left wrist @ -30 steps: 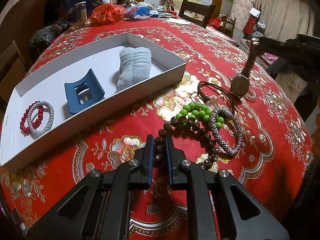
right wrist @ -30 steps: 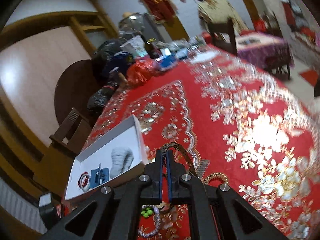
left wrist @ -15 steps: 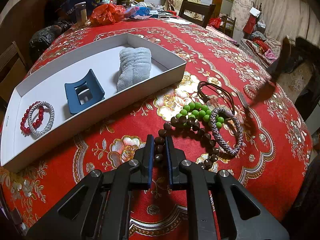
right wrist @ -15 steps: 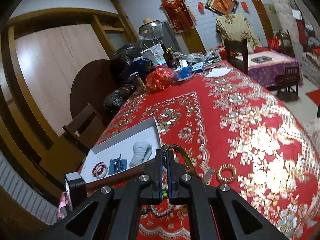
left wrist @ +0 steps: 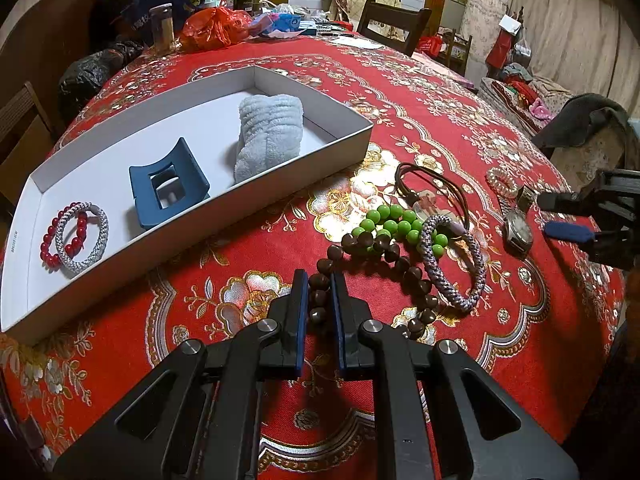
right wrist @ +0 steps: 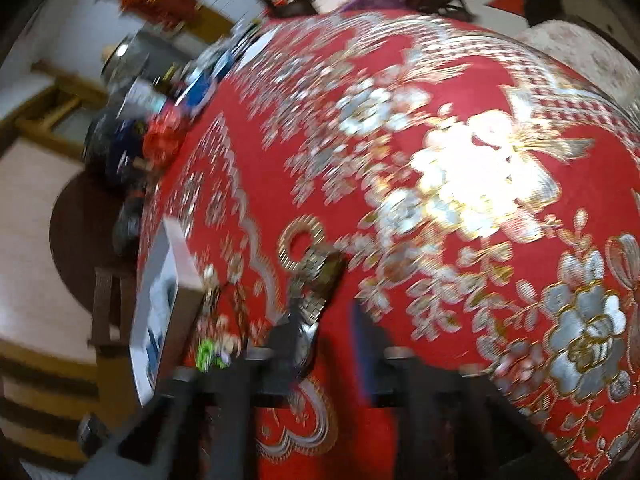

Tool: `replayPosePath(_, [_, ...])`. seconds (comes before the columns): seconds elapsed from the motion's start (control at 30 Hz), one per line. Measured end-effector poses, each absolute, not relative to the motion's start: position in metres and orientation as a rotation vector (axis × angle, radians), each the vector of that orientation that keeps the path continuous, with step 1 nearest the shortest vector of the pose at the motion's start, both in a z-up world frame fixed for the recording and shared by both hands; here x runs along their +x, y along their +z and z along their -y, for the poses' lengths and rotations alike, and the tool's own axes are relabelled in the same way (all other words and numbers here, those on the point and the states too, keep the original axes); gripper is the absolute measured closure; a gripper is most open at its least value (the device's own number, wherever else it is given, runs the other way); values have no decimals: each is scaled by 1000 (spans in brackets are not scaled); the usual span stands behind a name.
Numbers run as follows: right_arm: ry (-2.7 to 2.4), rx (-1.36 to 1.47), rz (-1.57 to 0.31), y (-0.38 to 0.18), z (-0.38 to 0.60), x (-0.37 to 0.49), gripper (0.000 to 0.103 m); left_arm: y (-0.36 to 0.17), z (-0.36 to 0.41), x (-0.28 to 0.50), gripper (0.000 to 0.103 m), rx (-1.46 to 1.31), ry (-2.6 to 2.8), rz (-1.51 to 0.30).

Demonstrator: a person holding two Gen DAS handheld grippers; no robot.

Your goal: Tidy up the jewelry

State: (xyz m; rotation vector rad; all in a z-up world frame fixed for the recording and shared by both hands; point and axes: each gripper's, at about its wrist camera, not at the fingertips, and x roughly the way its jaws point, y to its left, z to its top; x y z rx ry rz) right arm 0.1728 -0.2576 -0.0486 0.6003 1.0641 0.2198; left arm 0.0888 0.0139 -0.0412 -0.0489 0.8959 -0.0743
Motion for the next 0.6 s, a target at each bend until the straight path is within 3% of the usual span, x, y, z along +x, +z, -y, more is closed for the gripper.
replayPosePath(0.1, [213,426,-1040,-38,236,167,45,-41,-14,89,93,-48,-74,-896])
replayPosePath(0.33, [182,-87,-1029,-51,165,165,41,-41,-14,89,93,-49,-74,-896])
replayPosePath(0.4, [183,-87,-1012,-52,166,163,40,-41,-14,89,93,-53,-76,-896])
replayPosePath(0.47, [193,-105,-1002,-53,165,161,42,-41,-15,89,93,-54,-76,-896])
replayPosePath(0.6, [221,-124,-992,-50,159,156,58,-41,-16,89,93,-64,-81,-896])
